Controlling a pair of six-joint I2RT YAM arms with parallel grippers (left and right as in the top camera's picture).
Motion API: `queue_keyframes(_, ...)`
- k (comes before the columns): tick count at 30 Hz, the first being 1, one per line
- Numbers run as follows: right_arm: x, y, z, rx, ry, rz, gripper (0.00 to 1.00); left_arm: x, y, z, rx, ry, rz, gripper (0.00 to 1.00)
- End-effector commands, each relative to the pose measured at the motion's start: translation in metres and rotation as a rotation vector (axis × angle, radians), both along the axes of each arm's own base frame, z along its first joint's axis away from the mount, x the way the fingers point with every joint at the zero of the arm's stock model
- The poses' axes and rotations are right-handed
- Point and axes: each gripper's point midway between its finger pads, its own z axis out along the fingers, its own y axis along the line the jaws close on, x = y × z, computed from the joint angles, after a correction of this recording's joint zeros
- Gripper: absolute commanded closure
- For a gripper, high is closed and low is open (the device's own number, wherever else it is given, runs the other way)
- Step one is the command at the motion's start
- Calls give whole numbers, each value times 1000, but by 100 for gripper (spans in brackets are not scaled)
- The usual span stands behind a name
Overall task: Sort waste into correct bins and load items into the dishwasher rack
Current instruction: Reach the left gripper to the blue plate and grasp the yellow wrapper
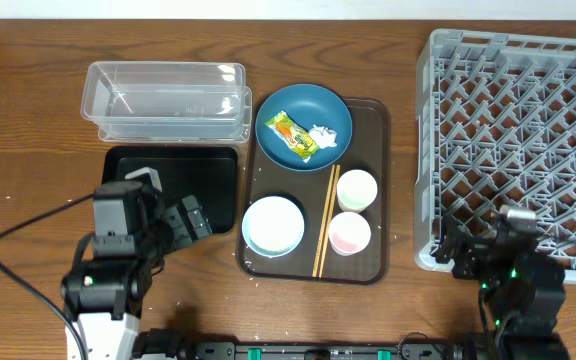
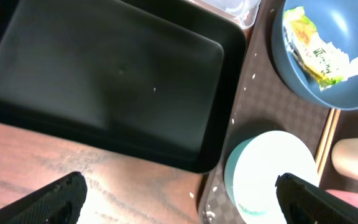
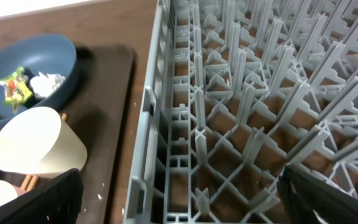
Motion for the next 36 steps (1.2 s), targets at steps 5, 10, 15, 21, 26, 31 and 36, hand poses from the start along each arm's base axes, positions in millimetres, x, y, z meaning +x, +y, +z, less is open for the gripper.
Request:
queue_keyframes(5,5,3,-3,5,245,17,1,0,-1,2,-25,48,16,0)
queue_keyframes(10,6,0,-9,-4,395,1,1,-2,-1,0,-24,57,17,0)
queue_keyframes(15,14,5,-8,24,411,17,1,-6,-1,-2,-24,76,17,0)
queue_keyframes(21,16,10,-6,49,399,35,1,-3,-3,-1,-32,65,9,0)
queue_keyframes(26,13,13,-8,65,413,45,1,21,-26,9,-75,-13,-89,0)
queue_keyframes(31,16,13,-6,64,398,46,1,55,-58,18,-61,-11,-197,0)
queue_keyframes(36,16,16,-6,77,400,59,1,106,-100,29,3,5,-321,0)
